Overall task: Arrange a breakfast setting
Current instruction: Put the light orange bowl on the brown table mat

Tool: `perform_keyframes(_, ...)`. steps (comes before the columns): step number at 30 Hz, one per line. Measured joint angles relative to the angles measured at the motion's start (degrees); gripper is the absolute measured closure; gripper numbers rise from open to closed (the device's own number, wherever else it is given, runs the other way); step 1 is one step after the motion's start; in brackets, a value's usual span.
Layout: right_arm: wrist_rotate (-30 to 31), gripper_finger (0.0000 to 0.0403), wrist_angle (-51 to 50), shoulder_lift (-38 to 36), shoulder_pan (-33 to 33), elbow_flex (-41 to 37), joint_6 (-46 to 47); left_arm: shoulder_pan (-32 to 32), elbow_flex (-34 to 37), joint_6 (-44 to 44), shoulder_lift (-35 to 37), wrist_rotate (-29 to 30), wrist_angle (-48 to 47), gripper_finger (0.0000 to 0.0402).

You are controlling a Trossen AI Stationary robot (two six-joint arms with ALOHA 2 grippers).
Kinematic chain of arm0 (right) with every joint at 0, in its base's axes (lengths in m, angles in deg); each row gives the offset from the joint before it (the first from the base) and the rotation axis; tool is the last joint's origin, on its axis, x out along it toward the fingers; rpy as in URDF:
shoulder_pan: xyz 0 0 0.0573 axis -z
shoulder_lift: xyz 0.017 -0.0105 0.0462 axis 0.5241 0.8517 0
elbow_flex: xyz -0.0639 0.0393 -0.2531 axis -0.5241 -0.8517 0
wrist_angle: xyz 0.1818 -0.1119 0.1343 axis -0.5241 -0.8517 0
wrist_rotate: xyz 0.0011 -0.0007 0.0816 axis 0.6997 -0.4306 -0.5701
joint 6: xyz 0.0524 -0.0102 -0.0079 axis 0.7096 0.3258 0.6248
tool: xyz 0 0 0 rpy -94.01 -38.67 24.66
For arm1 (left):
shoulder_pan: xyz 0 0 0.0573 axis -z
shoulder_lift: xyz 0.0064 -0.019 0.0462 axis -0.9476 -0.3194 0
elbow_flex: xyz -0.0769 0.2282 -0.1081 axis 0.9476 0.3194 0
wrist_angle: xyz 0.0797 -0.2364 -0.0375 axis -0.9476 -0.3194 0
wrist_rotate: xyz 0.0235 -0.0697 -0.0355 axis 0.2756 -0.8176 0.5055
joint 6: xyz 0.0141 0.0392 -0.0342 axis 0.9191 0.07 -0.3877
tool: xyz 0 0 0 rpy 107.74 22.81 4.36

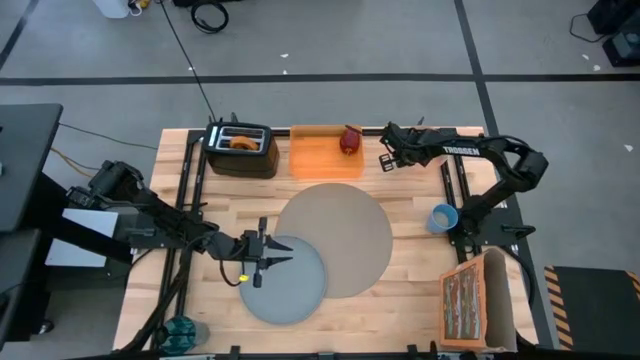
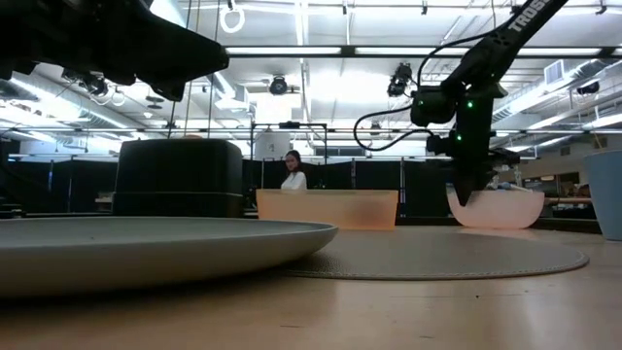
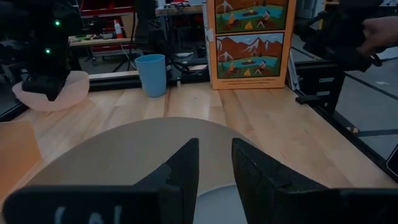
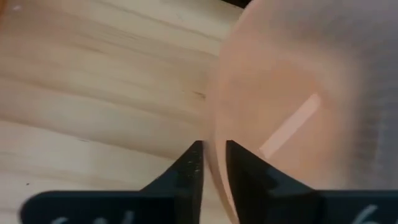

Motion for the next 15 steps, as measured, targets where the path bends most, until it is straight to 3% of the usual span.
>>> perform_keyframes(5, 0.1, 0.0389, -0.5, -1.3, -0.1, -0.1, -1.9, 0.6, 0.0, -0.4, 0.0, 0.0, 0.0, 0.0299)
perform_keyframes(15, 4.8, 0.0390, -1.0, -8.4, -7.3, 0.0, -8.1, 2.6, 0.0, -0.1, 0.0, 0.0, 0.1, 0.0299)
